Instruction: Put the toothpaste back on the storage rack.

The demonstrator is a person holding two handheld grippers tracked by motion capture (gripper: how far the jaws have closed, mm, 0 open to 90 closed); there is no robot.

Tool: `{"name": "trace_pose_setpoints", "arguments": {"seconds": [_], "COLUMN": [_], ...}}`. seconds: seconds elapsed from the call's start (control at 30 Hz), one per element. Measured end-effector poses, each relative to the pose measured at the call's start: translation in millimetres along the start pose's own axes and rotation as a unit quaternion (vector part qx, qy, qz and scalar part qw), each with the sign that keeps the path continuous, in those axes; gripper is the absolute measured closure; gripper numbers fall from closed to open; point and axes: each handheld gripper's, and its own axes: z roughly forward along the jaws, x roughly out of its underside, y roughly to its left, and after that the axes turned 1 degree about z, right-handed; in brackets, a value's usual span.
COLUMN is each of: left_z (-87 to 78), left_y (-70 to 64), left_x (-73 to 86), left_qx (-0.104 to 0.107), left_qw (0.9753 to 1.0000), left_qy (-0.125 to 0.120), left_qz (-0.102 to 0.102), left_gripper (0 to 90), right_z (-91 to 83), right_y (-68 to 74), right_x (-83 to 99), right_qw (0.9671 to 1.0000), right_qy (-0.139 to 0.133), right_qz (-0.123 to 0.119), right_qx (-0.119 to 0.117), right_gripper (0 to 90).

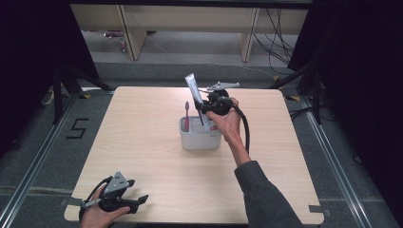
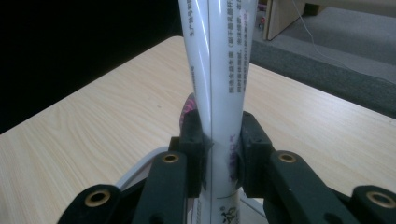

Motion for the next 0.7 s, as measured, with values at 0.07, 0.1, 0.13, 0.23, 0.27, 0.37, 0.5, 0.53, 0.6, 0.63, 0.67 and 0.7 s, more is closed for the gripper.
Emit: {"name": "trace_pose_setpoints", "arguments": {"seconds": [0.07,0.1,0.13,0.23,0.27,0.37,0.5,0.53,0.6,0.63,0.67,0.7], "left_z": [-0.2,-0.4,0.0,0.1,-0.4,0.0,0.0,0.3,0.5,0.0,-0.1,-0.3], "left_y": [0.1,0.3,0.4,0.0,0.3,0.2,0.3,0.5,0.4,0.4,0.3,0.3], "left_x": [0.0,-0.1,0.1,0.2,0.2,0.4,0.4,0.4,0.4,0.3,0.3,0.3], "left_qx": [0.0,0.001,0.002,0.002,0.002,0.001,0.003,0.003,0.003,0.003,0.002,0.002], "left_qw": [1.0,1.0,1.0,1.0,1.0,1.0,1.0,1.0,1.0,1.0,1.0,1.0], "left_qy": [0.001,0.002,0.001,0.0,0.001,0.001,0.002,0.003,0.002,0.003,0.002,0.002], "left_qz": [0.0,0.0,0.0,0.0,0.003,0.001,0.004,0.005,0.003,0.004,0.004,0.004], "left_gripper": [23.4,23.4,23.4,23.4,23.3,23.4,23.3,23.4,23.3,23.4,23.4,23.3], "right_z": [1.7,2.1,2.7,5.2,5.1,7.2,7.8,7.6,7.8,7.4,8.0,7.4], "right_y": [0.5,0.7,0.4,1.7,0.1,0.6,0.8,0.8,1.1,2.6,1.0,0.9], "right_x": [1.2,1.5,2.0,6.0,6.9,12.0,16.1,16.6,17.7,18.7,19.7,20.3], "right_qw": [1.0,1.0,1.0,1.0,1.0,0.9999,0.9999,0.9999,0.9999,0.9999,1.0,0.9999], "right_qy": [0.0,-0.001,-0.003,0.0,0.005,0.007,0.006,0.005,0.009,0.01,0.006,0.008], "right_qz": [-0.001,-0.002,-0.003,0.005,-0.005,0.009,0.013,0.009,-0.003,0.007,-0.007,-0.009], "right_qx": [-0.004,-0.004,-0.004,0.002,0.003,-0.005,-0.003,-0.004,-0.005,-0.004,-0.002,0.004], "right_gripper": [75.4,75.4,75.4,75.3,75.3,75.3,75.2,75.1,75.0,75.0,74.9,74.8]}}
